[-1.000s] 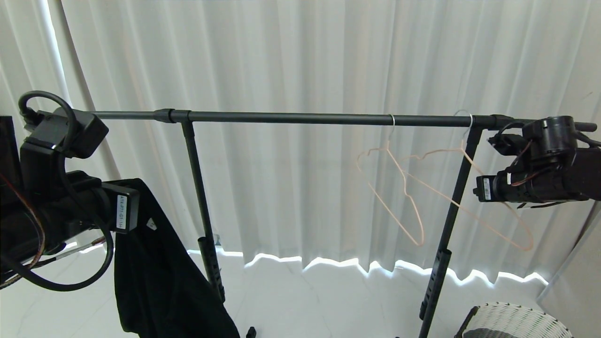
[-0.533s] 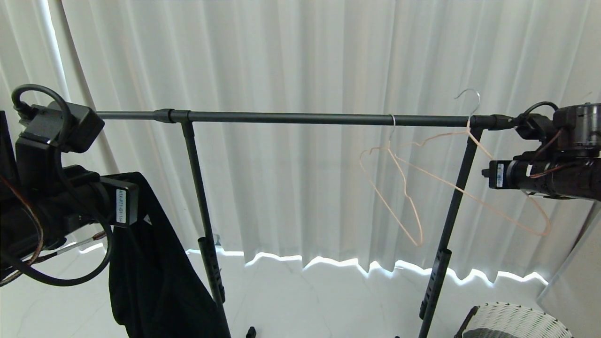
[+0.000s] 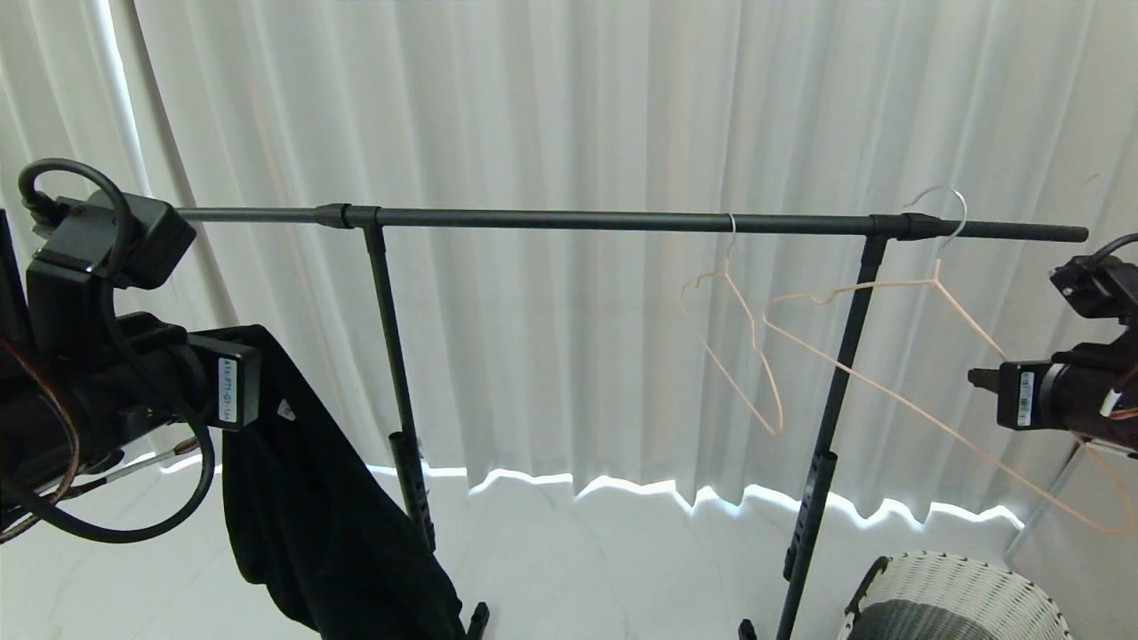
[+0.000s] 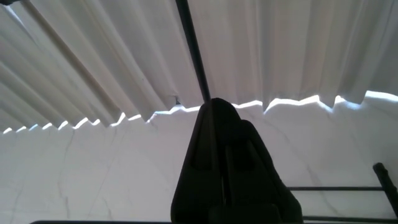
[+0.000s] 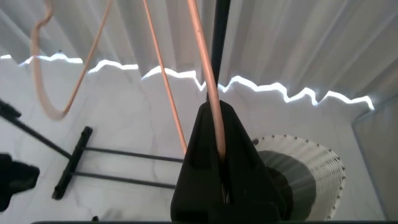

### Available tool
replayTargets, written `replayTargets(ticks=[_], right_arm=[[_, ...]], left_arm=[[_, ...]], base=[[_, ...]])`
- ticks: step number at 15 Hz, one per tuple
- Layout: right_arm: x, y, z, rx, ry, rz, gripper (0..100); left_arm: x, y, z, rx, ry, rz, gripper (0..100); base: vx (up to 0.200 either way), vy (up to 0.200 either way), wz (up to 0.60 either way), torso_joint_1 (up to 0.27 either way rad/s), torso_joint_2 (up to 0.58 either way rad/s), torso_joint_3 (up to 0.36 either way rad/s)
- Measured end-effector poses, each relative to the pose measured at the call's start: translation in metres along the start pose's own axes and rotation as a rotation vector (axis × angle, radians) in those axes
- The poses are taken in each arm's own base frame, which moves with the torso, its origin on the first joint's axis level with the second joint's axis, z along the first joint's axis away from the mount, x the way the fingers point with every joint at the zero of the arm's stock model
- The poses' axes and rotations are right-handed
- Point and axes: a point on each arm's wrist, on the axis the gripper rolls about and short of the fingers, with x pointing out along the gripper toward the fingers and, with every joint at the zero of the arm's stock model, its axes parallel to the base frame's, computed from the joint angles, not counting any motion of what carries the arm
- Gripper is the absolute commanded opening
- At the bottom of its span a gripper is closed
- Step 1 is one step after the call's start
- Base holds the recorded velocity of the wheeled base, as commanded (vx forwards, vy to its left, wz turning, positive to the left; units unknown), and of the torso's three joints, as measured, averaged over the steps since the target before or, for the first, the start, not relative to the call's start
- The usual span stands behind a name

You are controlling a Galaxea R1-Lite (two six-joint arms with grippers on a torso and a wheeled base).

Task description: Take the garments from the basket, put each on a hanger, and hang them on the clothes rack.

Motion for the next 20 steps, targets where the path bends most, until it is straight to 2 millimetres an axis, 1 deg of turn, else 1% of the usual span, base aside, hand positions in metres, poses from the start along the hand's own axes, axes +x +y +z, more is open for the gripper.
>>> replayTargets(ticks=[3, 6, 10, 13, 15, 18, 20], right_arm=[[-0.027, 0.005, -0.007, -0.022, -0.042, 0.025, 0], [-0.043, 0.016, -0.005, -0.043, -0.086, 0.078, 0], [-0.057, 0.036, -0.002, -0.082, -0.130, 0.191, 0], [-0.066, 0.057, -0.007, -0.121, -0.127, 0.318, 0], [-0.071, 0.072, -0.017, -0.154, -0.099, 0.414, 0], [-0.080, 0.097, -0.038, -0.179, -0.023, 0.579, 0], [-0.086, 0.113, -0.048, -0.164, 0.020, 0.678, 0]], left_arm=[[0.001, -0.002, -0.004, 0.005, 0.014, -0.010, 0], [0.001, -0.008, -0.010, 0.015, 0.032, -0.035, 0], [-0.002, -0.022, -0.008, 0.041, 0.017, -0.105, 0], [0.001, -0.041, -0.002, 0.071, 0.006, -0.185, 0], [0.012, -0.051, 0.007, 0.056, 0.012, -0.185, 0], [0.046, -0.066, 0.027, -0.033, 0.033, -0.130, 0], [0.067, -0.076, 0.034, -0.077, 0.048, -0.115, 0]], base=[[-0.200, 0.000, 0.00, -0.001, 0.00, 0.009], [-0.200, 0.000, 0.00, 0.001, 0.01, 0.002], [0.000, 0.000, 0.00, 0.000, 0.00, 0.000], [0.000, 0.000, 0.00, 0.000, 0.00, 0.000], [0.000, 0.000, 0.00, 0.000, 0.00, 0.000], [0.000, 0.000, 0.00, 0.000, 0.00, 0.000], [0.000, 0.000, 0.00, 0.000, 0.00, 0.000]])
